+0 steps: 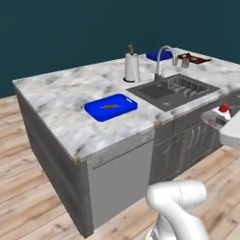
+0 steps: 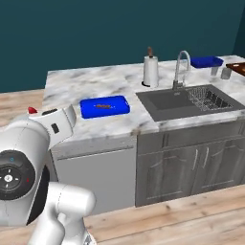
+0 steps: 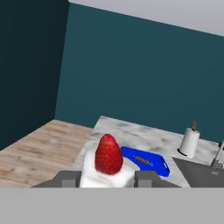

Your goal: Take the cakes from the fridge and place them on the empty tray on the dining counter.

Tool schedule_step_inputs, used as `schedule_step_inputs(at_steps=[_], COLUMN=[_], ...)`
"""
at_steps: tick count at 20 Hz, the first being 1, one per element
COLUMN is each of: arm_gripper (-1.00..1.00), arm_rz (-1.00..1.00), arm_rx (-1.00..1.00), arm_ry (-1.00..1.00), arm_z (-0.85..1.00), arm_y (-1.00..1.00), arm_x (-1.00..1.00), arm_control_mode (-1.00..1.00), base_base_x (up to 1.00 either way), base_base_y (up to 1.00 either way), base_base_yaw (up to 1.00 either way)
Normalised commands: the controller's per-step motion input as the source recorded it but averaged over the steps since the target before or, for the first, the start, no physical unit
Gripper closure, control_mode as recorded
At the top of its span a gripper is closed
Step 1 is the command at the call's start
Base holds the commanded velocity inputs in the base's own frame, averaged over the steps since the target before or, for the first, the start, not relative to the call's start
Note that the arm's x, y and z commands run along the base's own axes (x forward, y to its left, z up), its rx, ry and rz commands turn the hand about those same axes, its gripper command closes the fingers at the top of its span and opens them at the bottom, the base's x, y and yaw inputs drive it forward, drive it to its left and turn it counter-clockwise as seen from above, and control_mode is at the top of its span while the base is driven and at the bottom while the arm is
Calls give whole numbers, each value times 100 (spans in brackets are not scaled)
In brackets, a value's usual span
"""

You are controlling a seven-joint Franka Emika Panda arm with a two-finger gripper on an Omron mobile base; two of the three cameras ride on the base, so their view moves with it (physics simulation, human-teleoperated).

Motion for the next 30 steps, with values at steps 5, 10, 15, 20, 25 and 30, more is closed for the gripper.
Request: schedule_step_inputs(at_steps=[5, 10, 15, 20, 25, 30], arm_gripper=[100, 100, 100, 100, 100, 100], arm_rz=[0, 0, 0, 0, 0, 0], arm_rx=[0, 0, 0, 0, 0, 0], arm_ry=[0, 0, 0, 0, 0, 0], arm_z=[0, 0, 0, 0, 0, 0], arm_y=[0, 0, 0, 0, 0, 0], arm_x=[0, 0, 0, 0, 0, 0], arm_control_mode=[100, 100, 100, 100, 100, 100], base_base_x=[12, 9, 11, 15, 33, 54], base_base_y=[-100, -100, -100, -100, -100, -100], base_base_yaw=[0, 0, 0, 0, 0, 4])
